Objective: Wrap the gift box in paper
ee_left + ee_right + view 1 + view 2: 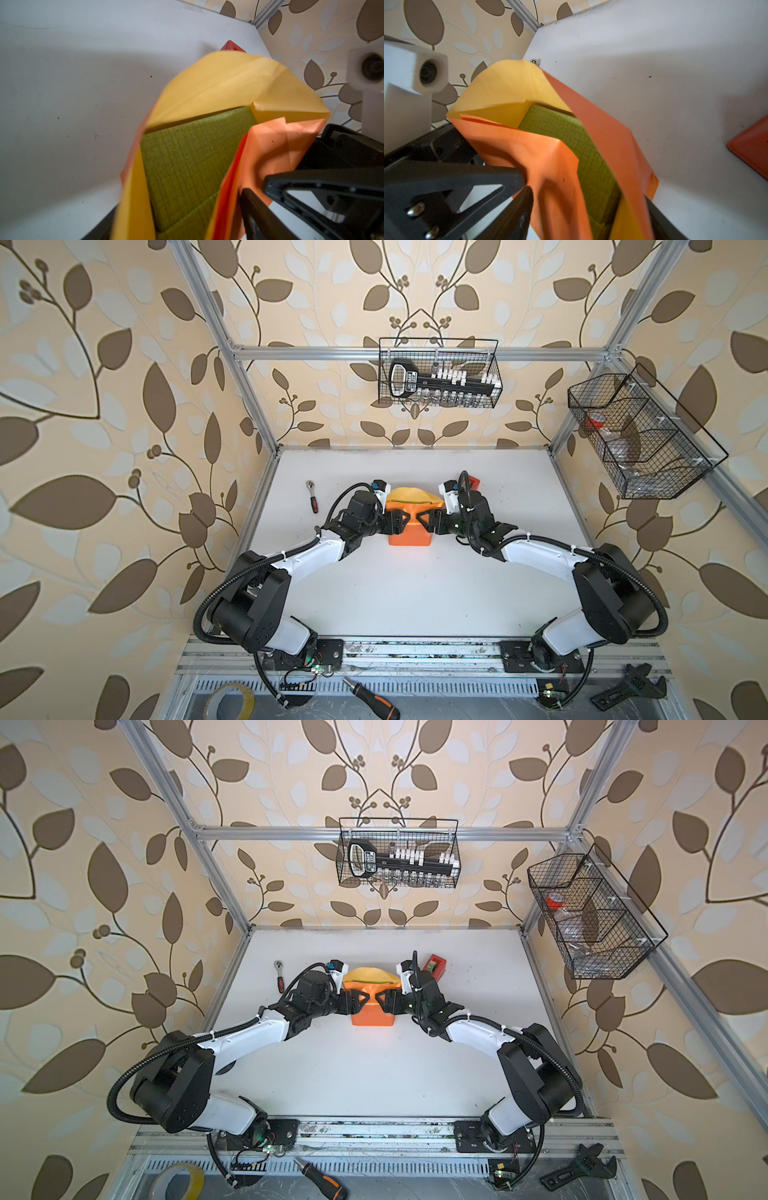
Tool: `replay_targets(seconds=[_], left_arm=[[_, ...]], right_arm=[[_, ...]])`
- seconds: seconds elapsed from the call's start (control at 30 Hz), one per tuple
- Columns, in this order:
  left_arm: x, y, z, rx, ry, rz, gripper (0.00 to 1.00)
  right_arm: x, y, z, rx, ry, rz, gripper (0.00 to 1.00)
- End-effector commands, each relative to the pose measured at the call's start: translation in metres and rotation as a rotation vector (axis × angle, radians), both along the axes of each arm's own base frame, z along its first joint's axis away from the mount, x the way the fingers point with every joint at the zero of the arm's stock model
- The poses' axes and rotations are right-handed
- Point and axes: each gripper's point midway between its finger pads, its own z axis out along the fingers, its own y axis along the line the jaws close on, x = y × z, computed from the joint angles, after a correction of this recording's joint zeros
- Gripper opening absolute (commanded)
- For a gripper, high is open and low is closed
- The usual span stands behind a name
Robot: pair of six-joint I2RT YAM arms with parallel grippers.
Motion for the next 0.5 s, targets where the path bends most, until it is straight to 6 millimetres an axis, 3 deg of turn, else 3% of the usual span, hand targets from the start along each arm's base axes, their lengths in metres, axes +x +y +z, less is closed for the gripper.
replay_targets(seconds=[0.0, 0.23, 0.47], left_arm=[[-0.001, 0.007, -0.010, 0.010, 0.037, 0.026, 0.79], [0.018, 0.025, 0.006, -0.007, 0.045, 0.118, 0.86], [0.024, 0.028, -0.013, 0.063, 0.089, 0.125, 0.75]], right_arm=[[0.010, -0.009, -0.010, -0.060, 0.015, -0.048, 0.69], [0.003, -0.019, -0.042, -0.144, 0.049, -0.051, 0.59], [0.006, -0.018, -0.032, -0.151, 0.028, -0.040, 0.58]])
